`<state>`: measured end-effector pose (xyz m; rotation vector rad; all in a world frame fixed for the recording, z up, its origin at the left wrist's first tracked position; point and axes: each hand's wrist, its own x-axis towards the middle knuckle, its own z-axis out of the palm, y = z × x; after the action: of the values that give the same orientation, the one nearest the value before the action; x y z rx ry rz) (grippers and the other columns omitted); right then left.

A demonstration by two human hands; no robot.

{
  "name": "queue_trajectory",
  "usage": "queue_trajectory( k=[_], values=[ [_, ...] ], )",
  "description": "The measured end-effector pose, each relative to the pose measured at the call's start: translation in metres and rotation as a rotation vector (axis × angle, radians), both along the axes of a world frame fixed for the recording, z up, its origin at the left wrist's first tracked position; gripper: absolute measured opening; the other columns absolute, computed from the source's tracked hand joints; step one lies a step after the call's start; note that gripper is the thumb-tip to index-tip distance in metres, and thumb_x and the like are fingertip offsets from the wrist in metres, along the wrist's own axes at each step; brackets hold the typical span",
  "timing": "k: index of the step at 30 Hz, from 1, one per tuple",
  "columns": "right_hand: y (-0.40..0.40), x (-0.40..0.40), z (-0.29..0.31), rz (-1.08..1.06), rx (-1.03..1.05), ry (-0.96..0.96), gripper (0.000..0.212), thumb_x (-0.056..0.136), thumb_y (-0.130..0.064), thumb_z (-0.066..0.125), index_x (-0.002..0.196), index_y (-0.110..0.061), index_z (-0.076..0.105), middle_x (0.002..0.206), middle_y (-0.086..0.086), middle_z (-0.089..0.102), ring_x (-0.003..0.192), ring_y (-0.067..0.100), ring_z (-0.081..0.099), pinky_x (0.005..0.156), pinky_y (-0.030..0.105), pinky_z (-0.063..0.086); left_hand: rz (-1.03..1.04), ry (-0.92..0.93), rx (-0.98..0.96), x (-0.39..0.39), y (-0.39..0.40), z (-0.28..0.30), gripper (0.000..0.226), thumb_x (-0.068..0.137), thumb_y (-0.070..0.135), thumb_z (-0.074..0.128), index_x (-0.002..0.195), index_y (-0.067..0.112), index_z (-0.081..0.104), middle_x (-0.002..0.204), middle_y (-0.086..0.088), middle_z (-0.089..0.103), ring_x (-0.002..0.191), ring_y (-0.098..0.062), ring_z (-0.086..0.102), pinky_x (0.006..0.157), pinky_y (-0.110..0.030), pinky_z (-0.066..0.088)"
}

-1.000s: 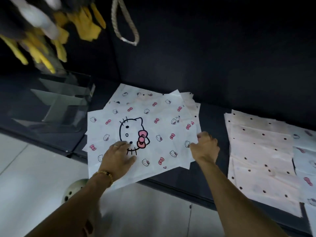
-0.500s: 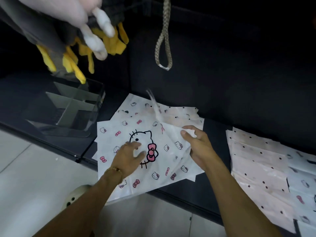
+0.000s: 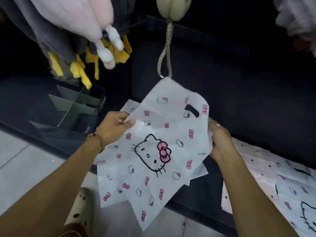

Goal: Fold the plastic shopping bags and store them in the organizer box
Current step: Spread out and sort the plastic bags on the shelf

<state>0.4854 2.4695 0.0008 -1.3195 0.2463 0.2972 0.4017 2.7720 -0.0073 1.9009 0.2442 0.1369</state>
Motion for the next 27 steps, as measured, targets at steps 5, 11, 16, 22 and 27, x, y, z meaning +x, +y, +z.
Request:
queue_trajectory(
  k=[5,11,16,22,27],
  values=[
    [0.008,-0.014,-0.018,-0.041,-0.214,0.078,0.076,0.056,-0.071,0.075,0.115,-0.023,0.064,0.107,-0.004,0.072,0.095,0.021,0.070,0.086,0.041,0.055,0.168,0.317,-0.286,-0.018,0.001,0.010,0.017,0.094,0.014,0.059,0.087,0.003,0.070,0.068,-0.009,0.072,0.056,-0.021,0.068,0.051,-0.028,0.056],
    [0.049,-0.040,-0.066,0.142,-0.474,-0.013,0.011,0.081,-0.011,0.073,0.086,-0.020,0.069,0.092,0.003,0.074,0.078,0.015,0.071,0.066,0.027,0.058,0.263,0.525,-0.529,-0.062,0.035,0.003,0.022,0.081,0.021,0.064,0.094,0.004,0.069,0.083,-0.019,0.072,0.063,-0.033,0.067,0.063,-0.037,0.057],
    [0.070,-0.054,-0.085,0.351,-0.491,0.047,0.008,0.086,-0.013,0.069,0.083,-0.020,0.068,0.094,0.006,0.073,0.083,0.020,0.070,0.069,0.029,0.057,0.172,0.477,-0.388,-0.094,0.032,-0.028,0.015,0.085,0.021,0.066,0.093,0.008,0.068,0.083,-0.009,0.074,0.071,-0.023,0.071,0.055,-0.024,0.055],
    [0.025,-0.056,-0.109,0.020,-1.039,-0.014,0.063,0.080,-0.049,0.070,0.127,-0.010,0.054,0.126,0.010,0.053,0.118,0.029,0.047,0.092,0.046,0.047,0.319,0.313,-0.226,-0.100,0.034,-0.050,0.017,0.095,0.022,0.055,0.091,0.011,0.069,0.078,-0.003,0.074,0.066,-0.020,0.070,0.063,-0.031,0.055],
    [-0.012,-0.059,-0.120,0.118,-1.417,0.220,0.092,0.072,-0.050,0.076,0.142,-0.007,0.033,0.143,0.016,0.039,0.132,0.036,0.034,0.103,0.051,0.032,0.359,0.264,-0.268,-0.093,0.039,-0.049,0.013,0.096,0.018,0.054,0.097,0.021,0.066,0.089,-0.004,0.073,0.077,-0.026,0.070,0.070,-0.040,0.055]
  ],
)
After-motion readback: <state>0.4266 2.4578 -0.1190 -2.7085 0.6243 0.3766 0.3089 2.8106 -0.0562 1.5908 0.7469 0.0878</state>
